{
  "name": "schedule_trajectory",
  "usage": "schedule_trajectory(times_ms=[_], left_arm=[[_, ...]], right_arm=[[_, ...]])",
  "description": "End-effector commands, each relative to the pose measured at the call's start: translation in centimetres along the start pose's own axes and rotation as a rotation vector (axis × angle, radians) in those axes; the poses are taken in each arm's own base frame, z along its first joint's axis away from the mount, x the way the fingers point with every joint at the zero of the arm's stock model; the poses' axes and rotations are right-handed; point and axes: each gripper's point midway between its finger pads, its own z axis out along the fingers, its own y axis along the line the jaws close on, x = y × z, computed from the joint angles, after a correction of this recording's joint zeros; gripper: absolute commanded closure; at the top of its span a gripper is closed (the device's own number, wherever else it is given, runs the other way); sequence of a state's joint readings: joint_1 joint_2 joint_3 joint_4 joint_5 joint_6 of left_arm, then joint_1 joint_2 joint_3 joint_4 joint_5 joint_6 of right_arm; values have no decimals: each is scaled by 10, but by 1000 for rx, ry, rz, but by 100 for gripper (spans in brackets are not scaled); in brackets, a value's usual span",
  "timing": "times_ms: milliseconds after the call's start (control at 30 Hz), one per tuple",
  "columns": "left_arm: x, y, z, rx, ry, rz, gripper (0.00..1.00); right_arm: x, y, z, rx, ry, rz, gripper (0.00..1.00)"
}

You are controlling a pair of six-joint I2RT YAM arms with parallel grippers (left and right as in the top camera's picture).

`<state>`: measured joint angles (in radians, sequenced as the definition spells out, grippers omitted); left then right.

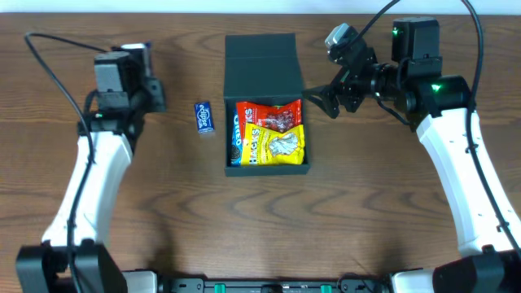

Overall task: Pack container
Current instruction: 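Grasp the chocolate bar with the left gripper and lift it, then lower the chocolate bar into the box's left side and release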

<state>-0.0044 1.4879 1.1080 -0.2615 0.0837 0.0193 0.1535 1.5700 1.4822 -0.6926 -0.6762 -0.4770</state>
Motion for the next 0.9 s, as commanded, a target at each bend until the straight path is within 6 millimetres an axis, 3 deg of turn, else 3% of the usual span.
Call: schedule_trajectory(times_ms=[0,200,400,567,767,800,867], left_arm=[[-6,-46,-8,96,-17,24,93],[28,-133,-7,236,85,-17,93],[76,-176,-12,270,249,-74,94],[93,-187,-17,262,299,-85,94],[100,-175,-16,190,323,-119,94],[100,-175,-16,190,324,-118,92],[100,-175,-16,190,323,-119,78]], right_arm=[[-9,-3,-7,23,-21,-29,1],[-9,-3,-7,23,-21,-29,1],[-9,-3,-7,23,-21,-29,1],[-8,-2,-7,22,-18,-26,1],[-7,-2,-7,21,-16,-24,1],[-7,-2,-7,21,-16,-24,1],[-8,-2,-7,20,-16,-25,1]])
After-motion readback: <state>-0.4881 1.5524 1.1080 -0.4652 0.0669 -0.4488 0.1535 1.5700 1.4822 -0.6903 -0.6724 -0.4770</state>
